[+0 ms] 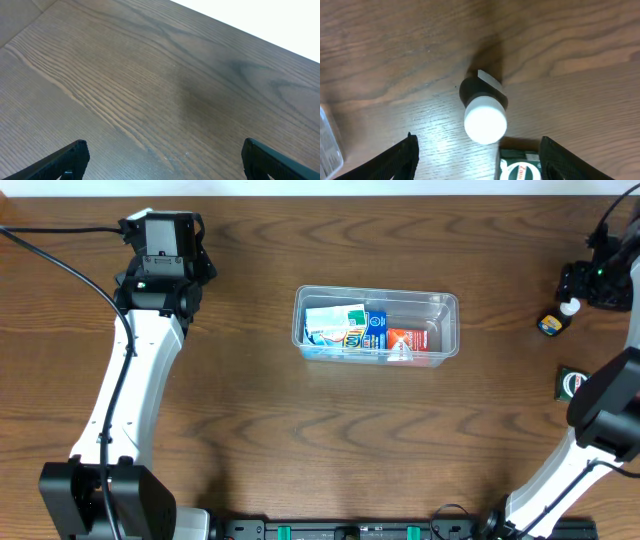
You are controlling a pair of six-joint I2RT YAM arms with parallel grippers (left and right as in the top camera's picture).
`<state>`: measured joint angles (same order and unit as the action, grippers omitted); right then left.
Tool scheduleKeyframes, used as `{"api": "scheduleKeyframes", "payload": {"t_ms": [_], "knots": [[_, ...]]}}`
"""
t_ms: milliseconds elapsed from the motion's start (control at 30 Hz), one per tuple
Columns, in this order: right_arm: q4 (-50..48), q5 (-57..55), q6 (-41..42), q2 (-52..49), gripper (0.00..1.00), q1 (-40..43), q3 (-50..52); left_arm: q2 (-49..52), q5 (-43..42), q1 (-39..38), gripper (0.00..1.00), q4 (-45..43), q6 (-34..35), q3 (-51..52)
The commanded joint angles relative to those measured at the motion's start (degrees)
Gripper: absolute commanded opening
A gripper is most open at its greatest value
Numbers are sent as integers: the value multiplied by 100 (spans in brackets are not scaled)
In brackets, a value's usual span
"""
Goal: Pack container
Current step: 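Move the right gripper to the brown syrup bottle and descend over it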
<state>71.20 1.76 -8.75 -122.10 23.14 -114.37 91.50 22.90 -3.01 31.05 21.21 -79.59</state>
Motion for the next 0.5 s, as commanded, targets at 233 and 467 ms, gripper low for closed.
{"api": "scheduleKeyframes", "payload": {"t_ms": [233,467], "knots": [[-52,0,918,-92,73,48,57,13,68,20,98,0,74,-20],[-125,-4,1554,-94,65,46,92,13,66,20,98,0,74,-20]]}}
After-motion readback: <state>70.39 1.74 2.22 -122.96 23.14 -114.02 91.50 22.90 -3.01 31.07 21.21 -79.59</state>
